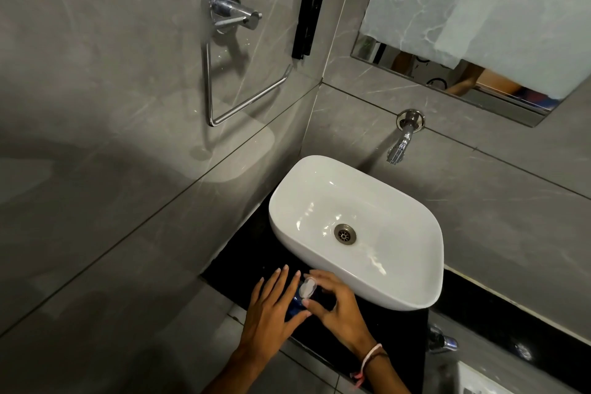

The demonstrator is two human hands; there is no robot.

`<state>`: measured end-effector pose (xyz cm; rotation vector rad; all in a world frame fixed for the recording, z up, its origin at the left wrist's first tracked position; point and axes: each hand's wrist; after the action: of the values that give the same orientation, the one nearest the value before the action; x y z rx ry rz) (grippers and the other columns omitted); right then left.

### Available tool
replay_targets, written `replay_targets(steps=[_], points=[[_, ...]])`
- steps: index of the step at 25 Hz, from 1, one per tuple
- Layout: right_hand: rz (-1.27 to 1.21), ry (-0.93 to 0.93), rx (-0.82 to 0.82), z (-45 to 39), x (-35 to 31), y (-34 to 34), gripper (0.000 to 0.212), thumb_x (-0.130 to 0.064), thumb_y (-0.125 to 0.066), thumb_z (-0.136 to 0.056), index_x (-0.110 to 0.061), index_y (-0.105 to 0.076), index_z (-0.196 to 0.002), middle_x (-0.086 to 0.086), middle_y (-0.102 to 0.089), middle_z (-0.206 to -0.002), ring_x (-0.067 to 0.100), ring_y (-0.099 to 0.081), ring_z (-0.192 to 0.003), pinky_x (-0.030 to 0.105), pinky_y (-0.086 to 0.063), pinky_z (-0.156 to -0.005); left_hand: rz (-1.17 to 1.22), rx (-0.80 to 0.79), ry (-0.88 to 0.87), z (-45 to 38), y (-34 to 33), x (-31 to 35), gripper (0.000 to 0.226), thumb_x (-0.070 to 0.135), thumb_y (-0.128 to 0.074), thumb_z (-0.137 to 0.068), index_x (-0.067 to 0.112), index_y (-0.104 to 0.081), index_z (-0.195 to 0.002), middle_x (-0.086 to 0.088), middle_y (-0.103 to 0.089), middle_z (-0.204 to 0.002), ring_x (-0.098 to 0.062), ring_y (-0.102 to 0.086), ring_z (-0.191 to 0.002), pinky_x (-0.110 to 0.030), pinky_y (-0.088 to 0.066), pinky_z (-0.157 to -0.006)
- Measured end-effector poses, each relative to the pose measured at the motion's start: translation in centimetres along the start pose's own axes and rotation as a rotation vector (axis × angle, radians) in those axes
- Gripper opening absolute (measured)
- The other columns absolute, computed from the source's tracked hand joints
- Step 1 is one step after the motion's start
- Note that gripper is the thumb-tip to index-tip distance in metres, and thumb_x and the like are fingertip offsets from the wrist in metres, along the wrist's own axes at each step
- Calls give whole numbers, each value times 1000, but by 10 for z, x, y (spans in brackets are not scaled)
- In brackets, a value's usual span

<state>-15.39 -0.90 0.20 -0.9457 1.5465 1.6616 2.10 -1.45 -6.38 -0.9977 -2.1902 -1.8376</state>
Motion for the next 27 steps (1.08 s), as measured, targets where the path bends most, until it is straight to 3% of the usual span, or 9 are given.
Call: replay_targets(steps=[2, 4, 8, 10, 13, 17, 20, 24, 27], points=[[12, -19, -3, -2, -1, 5, 39, -10, -86, -80, -40, -78, -104, -16, -75, -117, 0, -66, -114, 35, -55, -104, 1, 2, 2, -1, -1, 0, 75, 68, -47, -88, 19, -45, -144, -7, -47, -149, -22, -42, -138, -47, -40, -109], [6, -42, 26, -3, -1, 11, 39, -12, -91, -73, -44, -77, -91, -18, -77, -106, 3, -71, -104, 32, -58, -96, 9, -2, -8, -1, -1, -1, 76, 70, -48, -87, 19, -47, -143, -6, -47, -149, -21, -42, -138, -45, -37, -111], [-6, -29, -20, -4, -3, 14, 54, -12, -90, -74, -39, -71, -116, -14, -72, -117, 4, -66, -112, 23, -53, -98, 20, 6, -13, -2, -3, -1, 76, 71, -45, -88, 19, -46, -143, -6, -47, -149, -21, -42, -138, -40, -29, -110], [-15, -22, -26, -6, -5, 10, 44, -8, -89, -75, -42, -76, -101, -14, -74, -113, 4, -67, -110, 27, -54, -97, 19, 8, -9, -1, -3, -1, 77, 71, -45, -88, 19, -45, -144, -6, -47, -149, -21, -41, -138, -41, -31, -111], [-32, -53, 65, -7, -5, 6, 34, -20, -97, -64, -21, -73, -88, 0, -77, -97, 13, -71, -94, 32, -59, -88, 24, 7, -8, -1, -1, -1, 75, 69, -45, -88, 20, -45, -144, -6, -46, -149, -21, -41, -138, -46, -39, -111], [-56, -34, -7, -6, -1, 7, 46, -14, -93, -71, -18, -74, -113, -5, -70, -119, 12, -67, -113, 26, -56, -99, 19, 0, 1, -2, 0, 1, 75, 70, -41, -88, 20, -45, -144, -5, -45, -150, -22, -42, -138, -47, -39, -110], [-55, -59, 71, -8, -2, 5, 33, -16, -96, -67, -10, -75, -91, 0, -73, -107, 16, -70, -103, 29, -59, -91, 17, -6, 6, -1, 1, 0, 75, 71, -43, -88, 20, -46, -143, -6, -48, -148, -22, -43, -137, -45, -39, -111], [32, 12, 8, -7, -9, 8, 49, -16, -94, -69, -26, -73, -112, -8, -69, -117, 5, -64, -109, 20, -55, -96, 23, -2, -10, -3, 1, 0, 74, 69, -45, -87, 19, -48, -142, -7, -48, -148, -23, -45, -136, -44, -40, -110], [115, 45, -17, -12, -13, 11, 32, -15, -92, -72, -34, -74, -91, -9, -72, -107, 6, -69, -104, 35, -58, -95, 27, -2, -18, -4, 1, 1, 77, 71, -42, -87, 16, -49, -142, -9, -47, -148, -24, -45, -135, -46, -43, -107]])
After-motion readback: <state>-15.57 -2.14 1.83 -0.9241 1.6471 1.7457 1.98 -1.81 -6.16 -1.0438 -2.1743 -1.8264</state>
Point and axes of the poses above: each hand's wrist, its own z-axis away from the middle knuckle, its own y-axis out of the back of the hand, x = y × z
